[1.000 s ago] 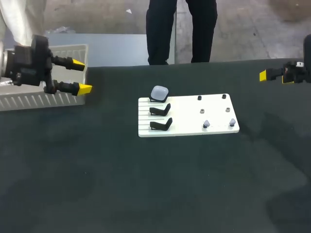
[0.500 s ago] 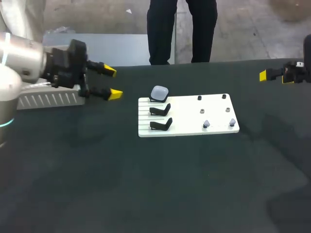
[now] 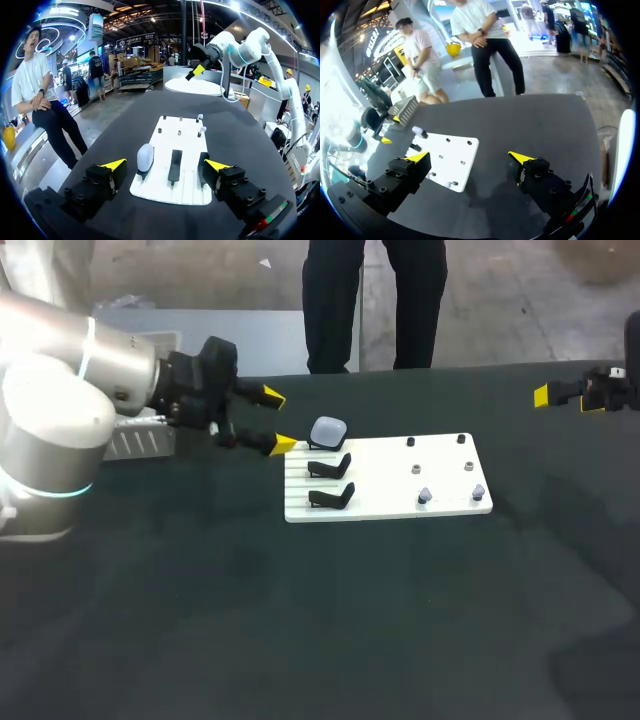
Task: Pick up each earbud case from the left stands, insert the matching earbuds, close the lid, and place the case in the box.
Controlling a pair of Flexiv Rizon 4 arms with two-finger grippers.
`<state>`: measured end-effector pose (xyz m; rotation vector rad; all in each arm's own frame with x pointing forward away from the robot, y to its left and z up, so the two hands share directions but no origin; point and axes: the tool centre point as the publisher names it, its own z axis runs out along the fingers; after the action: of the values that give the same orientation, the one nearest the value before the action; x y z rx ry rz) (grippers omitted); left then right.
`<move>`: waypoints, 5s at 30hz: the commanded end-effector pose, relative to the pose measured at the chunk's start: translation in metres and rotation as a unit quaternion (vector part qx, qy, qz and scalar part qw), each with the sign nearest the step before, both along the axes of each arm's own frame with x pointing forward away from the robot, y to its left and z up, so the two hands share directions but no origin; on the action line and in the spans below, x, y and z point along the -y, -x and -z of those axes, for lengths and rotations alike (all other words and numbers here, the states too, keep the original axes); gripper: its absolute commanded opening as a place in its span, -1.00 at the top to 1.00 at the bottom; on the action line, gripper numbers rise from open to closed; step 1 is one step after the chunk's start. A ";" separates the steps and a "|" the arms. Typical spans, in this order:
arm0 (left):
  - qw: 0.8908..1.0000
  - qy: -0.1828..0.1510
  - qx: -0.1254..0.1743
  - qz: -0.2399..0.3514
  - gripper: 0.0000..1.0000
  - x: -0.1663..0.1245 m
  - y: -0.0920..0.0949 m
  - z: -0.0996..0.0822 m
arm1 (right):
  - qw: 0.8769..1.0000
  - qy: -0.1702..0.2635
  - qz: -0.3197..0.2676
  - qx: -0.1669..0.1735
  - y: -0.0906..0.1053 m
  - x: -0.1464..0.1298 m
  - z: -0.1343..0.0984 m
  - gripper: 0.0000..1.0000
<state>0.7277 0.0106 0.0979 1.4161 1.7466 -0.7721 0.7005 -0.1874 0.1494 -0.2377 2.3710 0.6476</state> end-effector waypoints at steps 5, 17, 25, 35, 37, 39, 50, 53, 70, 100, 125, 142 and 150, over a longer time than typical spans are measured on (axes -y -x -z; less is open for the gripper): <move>1.000 -0.003 -0.003 0.002 -1.00 0.005 -0.005 0.002 | 1.000 0.001 0.001 0.000 0.000 -0.001 0.000 -1.00; 0.999 -0.016 0.005 0.038 -1.00 0.009 -0.038 0.019 | 1.000 0.001 0.001 0.000 0.000 -0.001 0.000 -1.00; 0.998 -0.005 0.007 0.056 -1.00 0.020 -0.046 0.038 | 1.000 0.001 0.001 0.000 0.000 -0.001 0.000 -1.00; 0.998 0.010 0.012 0.059 -1.00 0.034 -0.054 0.054 | 1.000 0.001 0.001 0.000 0.000 -0.001 0.000 -1.00; 0.998 0.014 0.012 0.060 -1.00 0.038 -0.053 0.055 | 1.000 0.001 0.001 0.000 0.000 -0.001 0.000 -1.00; 0.998 0.015 0.013 0.059 -1.00 0.041 -0.052 0.056 | 1.000 0.001 0.001 0.000 0.000 -0.001 0.000 -1.00; 0.997 0.034 0.015 0.066 -0.87 0.053 -0.055 0.069 | 1.000 0.001 0.001 0.000 0.000 -0.001 0.000 -1.00; 0.997 0.042 0.015 0.068 -0.71 0.055 -0.056 0.070 | 1.000 0.001 0.001 0.000 0.000 -0.001 0.000 -1.00; 0.995 0.060 0.008 0.082 -0.22 0.061 -0.058 0.076 | 1.000 0.001 0.001 0.000 0.000 -0.001 0.000 -1.00; 0.994 0.064 0.004 0.088 1.00 0.061 -0.056 0.078 | 1.000 0.001 0.001 0.000 0.000 -0.001 0.000 -1.00; 0.996 0.059 0.008 0.073 1.00 0.063 -0.022 -0.015 | 1.000 -0.010 -0.007 -0.007 -0.005 -0.018 0.005 -1.00; 0.993 0.067 0.007 0.094 1.00 0.112 -0.036 -0.028 | 0.995 -0.025 -0.093 -0.017 -0.018 -0.117 0.013 -1.00; 0.991 0.059 0.012 0.121 1.00 0.137 -0.039 -0.032 | 0.990 -0.028 -0.133 -0.027 -0.021 -0.152 0.020 -1.00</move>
<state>0.7553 -0.1164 0.1303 1.5348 1.4975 -0.9469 0.7074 -0.0456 0.1362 -0.4933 2.4035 0.7708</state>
